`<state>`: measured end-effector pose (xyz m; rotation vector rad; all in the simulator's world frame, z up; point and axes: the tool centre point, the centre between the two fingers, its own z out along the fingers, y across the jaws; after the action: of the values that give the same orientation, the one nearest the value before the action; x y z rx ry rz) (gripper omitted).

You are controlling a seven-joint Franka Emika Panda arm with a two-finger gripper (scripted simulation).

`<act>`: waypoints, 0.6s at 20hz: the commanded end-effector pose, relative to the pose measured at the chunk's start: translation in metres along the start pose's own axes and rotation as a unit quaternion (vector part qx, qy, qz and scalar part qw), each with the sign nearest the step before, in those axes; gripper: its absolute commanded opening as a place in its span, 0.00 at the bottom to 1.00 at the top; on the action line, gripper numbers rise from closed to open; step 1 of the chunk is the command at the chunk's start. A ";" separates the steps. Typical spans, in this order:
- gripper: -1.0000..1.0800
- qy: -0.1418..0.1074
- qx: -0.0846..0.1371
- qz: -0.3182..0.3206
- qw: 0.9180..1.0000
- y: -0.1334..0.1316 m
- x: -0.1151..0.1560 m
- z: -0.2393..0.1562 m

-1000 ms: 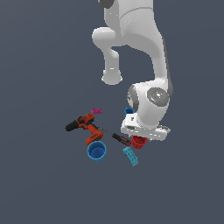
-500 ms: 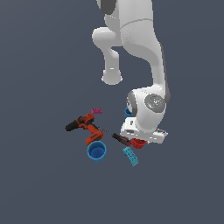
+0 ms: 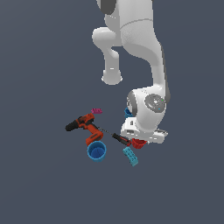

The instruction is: Pick up a designated object from a clutter of objects.

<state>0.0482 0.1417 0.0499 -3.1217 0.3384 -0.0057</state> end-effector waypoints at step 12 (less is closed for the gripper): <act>0.00 0.000 0.000 0.000 1.000 -0.012 0.006 -0.042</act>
<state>0.0542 0.1498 0.0821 -3.1227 0.3388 -0.0015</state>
